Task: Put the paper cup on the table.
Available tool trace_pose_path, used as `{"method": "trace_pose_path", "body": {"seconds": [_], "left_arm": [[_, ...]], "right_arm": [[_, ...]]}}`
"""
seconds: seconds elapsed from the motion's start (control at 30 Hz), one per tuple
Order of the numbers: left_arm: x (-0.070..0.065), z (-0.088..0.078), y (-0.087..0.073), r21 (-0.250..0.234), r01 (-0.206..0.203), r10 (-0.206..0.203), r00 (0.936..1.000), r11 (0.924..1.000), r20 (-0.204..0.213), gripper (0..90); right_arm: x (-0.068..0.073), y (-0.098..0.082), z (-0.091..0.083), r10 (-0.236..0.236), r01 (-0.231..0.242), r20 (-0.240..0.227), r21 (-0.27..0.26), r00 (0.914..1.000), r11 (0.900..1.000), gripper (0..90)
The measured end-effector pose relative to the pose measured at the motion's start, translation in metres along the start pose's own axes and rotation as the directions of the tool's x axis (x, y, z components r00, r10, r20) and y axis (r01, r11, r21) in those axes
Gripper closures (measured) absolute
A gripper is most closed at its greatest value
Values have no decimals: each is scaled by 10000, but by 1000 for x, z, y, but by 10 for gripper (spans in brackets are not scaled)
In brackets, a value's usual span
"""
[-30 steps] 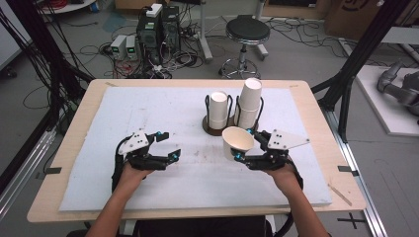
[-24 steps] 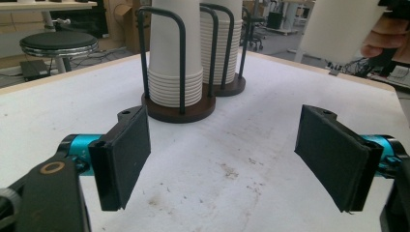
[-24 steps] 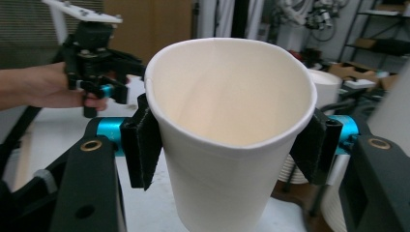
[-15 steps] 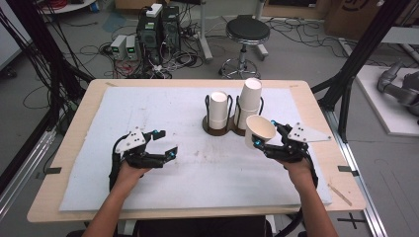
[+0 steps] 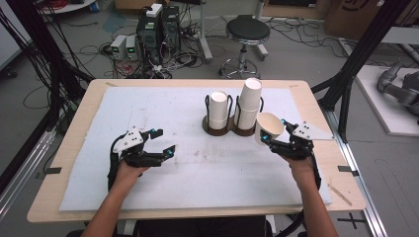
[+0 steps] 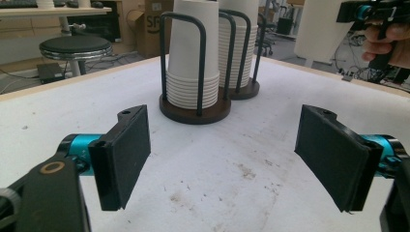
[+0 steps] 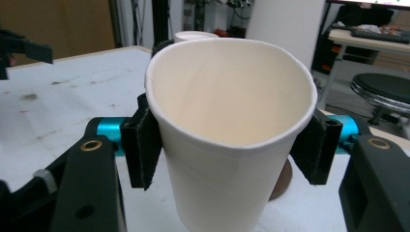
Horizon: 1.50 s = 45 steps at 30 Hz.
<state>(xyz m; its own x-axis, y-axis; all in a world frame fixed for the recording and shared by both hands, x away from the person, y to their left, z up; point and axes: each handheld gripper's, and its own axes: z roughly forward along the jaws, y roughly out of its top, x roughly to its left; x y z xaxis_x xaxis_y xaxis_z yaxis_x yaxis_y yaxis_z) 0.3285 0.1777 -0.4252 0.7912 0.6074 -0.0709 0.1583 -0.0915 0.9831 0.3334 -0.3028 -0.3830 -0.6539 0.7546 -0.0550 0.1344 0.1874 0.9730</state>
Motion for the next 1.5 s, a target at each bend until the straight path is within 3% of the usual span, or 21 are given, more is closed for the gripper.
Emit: {"method": "trace_pose_path", "body": {"seconds": [0.37,0.7,0.87,1.2,1.4,1.5], "left_arm": [[0,1,-1,71,-21,21,10000,10000,-11,201],[0,2,-1,102,5,-5,10000,9999,27,201],[0,2,-1,104,27,-27,10000,9999,26,201],[0,2,-2,154,47,-48,10000,9999,51,201],[-1,3,-4,248,17,-19,10000,9997,91,201],[-1,4,-4,296,22,-25,10000,9996,86,201]], "right_arm": [[-23,-9,7,587,-635,800,592,9951,9962,363],[-44,-23,16,1162,-1458,1918,1482,9745,9782,364],[-50,-30,22,1384,-1780,1969,2006,9706,9634,364],[-47,-35,26,1193,-1691,1879,2765,9749,9460,361],[-47,-45,15,1477,-1906,1851,2414,9716,9515,360],[-44,-48,10,1370,-1801,1839,2430,9733,9532,359]]}}
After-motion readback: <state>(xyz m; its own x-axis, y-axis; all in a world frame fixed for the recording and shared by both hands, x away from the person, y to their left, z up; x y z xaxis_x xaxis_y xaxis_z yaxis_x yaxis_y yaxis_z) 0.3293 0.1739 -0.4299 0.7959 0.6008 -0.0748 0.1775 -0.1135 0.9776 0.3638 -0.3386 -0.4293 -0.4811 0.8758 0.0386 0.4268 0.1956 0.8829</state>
